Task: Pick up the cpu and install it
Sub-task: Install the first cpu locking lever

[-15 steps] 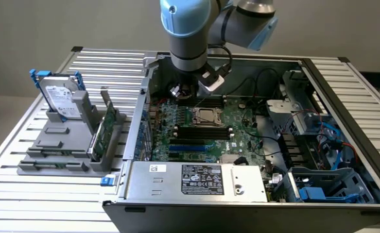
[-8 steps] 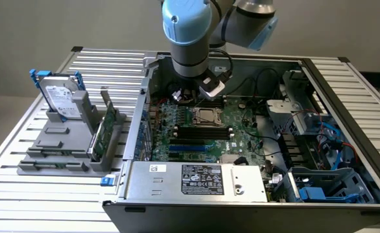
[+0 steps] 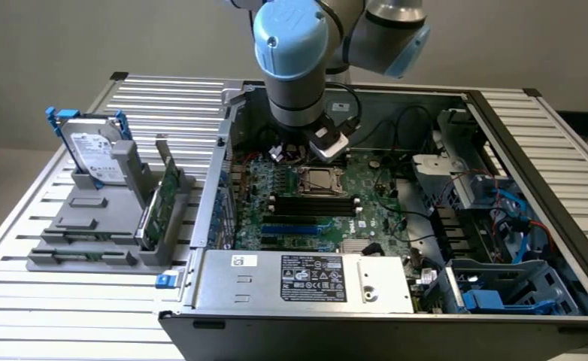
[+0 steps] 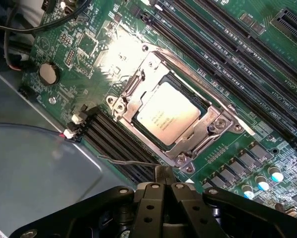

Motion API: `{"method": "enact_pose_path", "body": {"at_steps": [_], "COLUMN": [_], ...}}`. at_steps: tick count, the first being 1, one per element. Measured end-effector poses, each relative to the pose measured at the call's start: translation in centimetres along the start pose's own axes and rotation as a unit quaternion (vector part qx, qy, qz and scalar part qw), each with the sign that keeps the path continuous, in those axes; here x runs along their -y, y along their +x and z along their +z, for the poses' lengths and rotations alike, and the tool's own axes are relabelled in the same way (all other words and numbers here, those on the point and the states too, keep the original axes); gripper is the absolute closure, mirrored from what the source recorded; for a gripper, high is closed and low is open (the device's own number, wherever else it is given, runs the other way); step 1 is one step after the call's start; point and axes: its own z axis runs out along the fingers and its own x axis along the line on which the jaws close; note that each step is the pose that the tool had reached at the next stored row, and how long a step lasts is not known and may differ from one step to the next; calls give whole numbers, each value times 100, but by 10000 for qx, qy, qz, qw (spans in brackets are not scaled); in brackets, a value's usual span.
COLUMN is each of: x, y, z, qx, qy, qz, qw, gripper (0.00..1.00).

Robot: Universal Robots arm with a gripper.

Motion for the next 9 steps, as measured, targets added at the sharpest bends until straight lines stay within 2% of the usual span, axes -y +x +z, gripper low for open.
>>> {"method": "enact_pose_path", "body": {"at_steps": [5, 9], "x": [15, 29], "y": [10, 21], "z": [13, 20], "qx": [-24, -32], "qy": [-36, -49], "qz": [104, 155], "qw": [9999, 9999], "gripper": [89, 89]}}
